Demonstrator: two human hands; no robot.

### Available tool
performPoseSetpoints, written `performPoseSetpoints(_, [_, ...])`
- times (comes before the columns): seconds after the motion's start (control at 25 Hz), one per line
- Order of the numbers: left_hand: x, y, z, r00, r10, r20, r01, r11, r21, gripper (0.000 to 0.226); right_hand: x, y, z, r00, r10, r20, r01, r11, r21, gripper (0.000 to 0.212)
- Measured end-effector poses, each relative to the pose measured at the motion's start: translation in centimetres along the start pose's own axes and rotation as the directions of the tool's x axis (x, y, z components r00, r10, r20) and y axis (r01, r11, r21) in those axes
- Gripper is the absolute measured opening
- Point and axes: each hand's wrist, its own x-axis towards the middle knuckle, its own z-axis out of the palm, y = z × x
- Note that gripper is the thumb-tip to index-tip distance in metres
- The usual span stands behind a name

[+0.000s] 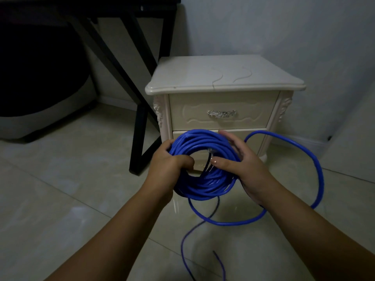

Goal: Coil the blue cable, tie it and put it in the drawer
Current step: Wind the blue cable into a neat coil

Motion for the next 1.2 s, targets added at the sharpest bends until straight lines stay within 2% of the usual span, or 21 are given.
performPoseSetpoints(0.12, [0.1,-0.5,0.0,0.998,-0.051,-0.034,0.046,0.992,-0.122,0.038,0.1,0.7,0.5,0.998,0.03,-0.051,-0.027,0.998,0.061,0.086])
performPoseSetpoints(0.28, [-0.1,-1.1,0.6,0.991,-0.109,-0.074,0.084,0.958,-0.275,0.039,-0.1,1.7,1.9,0.98,0.134,-0.148,-0.082,0.947,0.31,0.067])
performPoseSetpoints(0.4, [-0.2,-1.7,1.2,0.99,-0.141,-0.022,0.121,0.913,-0.389,0.036,-0.3,2.2,2.6,0.97,0.202,-0.134,-0.122,0.885,0.449,0.056])
performPoseSetpoints(0.44, [-0.1,-2.0,1.2,0.989,-0.147,0.004,0.136,0.901,-0.412,0.039,-0.4,2.1,2.6,0.969,0.216,-0.124,-0.136,0.877,0.461,0.05])
performPoseSetpoints(0.52, [-0.2,-2.2,1.2,0.988,-0.147,0.056,0.157,0.897,-0.413,0.037,-0.5,2.0,2.3,0.966,0.215,-0.146,-0.146,0.914,0.379,0.024])
performPoseSetpoints(0.56, [-0.2,-2.1,1.2,0.987,-0.139,0.081,0.16,0.912,-0.377,0.032,-0.6,1.9,2.2,0.962,0.206,-0.18,-0.143,0.939,0.312,0.014])
performPoseSetpoints(0.6, [-0.3,-1.7,1.1,0.986,-0.126,0.112,0.156,0.936,-0.316,0.026,-0.6,1.7,2.1,0.957,0.192,-0.217,-0.133,0.956,0.26,0.013])
performPoseSetpoints(0.68, [-0.2,-0.7,0.8,0.979,-0.089,0.183,0.112,0.987,-0.119,0.028,-0.3,1.1,1.6,0.948,0.156,-0.276,-0.104,0.975,0.196,0.025])
performPoseSetpoints(0.72, [0.0,-0.2,0.5,0.974,-0.063,0.218,0.065,0.998,0.0,0.04,-0.1,0.6,1.3,0.945,0.133,-0.298,-0.088,0.983,0.159,0.029])
performPoseSetpoints(0.84, [0.4,0.8,-0.7,0.935,-0.005,0.356,-0.095,0.96,0.262,0.105,0.3,-0.6,0.6,0.949,0.034,-0.313,-0.067,0.993,-0.096,0.042])
performPoseSetpoints(0.92, [0.3,0.7,-0.8,0.905,0.015,0.425,-0.201,0.895,0.398,0.115,0.0,-0.9,0.7,0.976,-0.045,-0.215,-0.035,0.935,-0.354,0.054])
performPoseSetpoints(1.0, [0.2,0.0,-0.3,0.904,0.097,0.416,-0.346,0.738,0.579,0.111,-0.5,-0.7,1.3,0.994,-0.06,-0.087,0.001,0.826,-0.563,0.061])
performPoseSetpoints(1.08, [0.3,-0.8,0.2,0.895,0.216,0.391,-0.438,0.597,0.673,0.095,-0.9,-0.3,2.0,0.997,-0.078,0.002,0.061,0.764,-0.643,0.067])
performPoseSetpoints(1.12, [0.4,-1.2,0.2,0.887,0.269,0.375,-0.461,0.569,0.681,0.082,-1.0,-0.3,2.2,0.995,-0.1,0.024,0.092,0.757,-0.647,0.067])
performPoseSetpoints(1.2, [0.5,-1.5,0.3,0.893,0.32,0.317,-0.45,0.594,0.667,0.054,-1.1,-0.5,2.4,0.99,-0.135,0.038,0.128,0.756,-0.642,0.066])
